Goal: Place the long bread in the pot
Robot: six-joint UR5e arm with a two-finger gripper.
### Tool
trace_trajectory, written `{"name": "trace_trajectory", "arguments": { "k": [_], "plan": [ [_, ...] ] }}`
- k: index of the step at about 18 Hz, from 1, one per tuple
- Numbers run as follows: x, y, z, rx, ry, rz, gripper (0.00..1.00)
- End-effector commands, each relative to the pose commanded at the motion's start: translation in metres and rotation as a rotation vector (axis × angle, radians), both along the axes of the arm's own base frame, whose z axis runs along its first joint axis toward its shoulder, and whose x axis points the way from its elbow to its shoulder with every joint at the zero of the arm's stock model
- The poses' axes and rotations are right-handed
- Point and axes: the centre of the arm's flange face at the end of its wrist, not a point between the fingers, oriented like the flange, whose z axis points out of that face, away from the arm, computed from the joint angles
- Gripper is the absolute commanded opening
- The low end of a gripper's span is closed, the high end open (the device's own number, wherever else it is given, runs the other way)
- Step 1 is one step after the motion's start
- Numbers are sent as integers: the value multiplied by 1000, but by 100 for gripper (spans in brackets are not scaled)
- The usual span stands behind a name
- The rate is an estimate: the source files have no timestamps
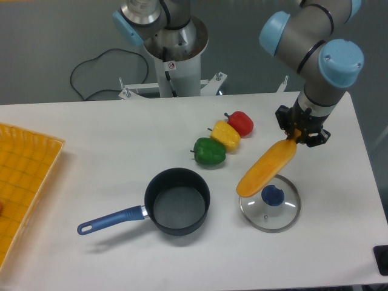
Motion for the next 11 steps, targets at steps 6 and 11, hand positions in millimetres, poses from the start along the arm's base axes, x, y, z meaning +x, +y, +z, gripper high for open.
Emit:
{"name": "trace_trajectory", "arguments": {
  "k": [6,11],
  "plan": [
    [1,-2,0,-3,0,1,18],
    [6,-3,8,-3,7,6,18]
  ]
}}
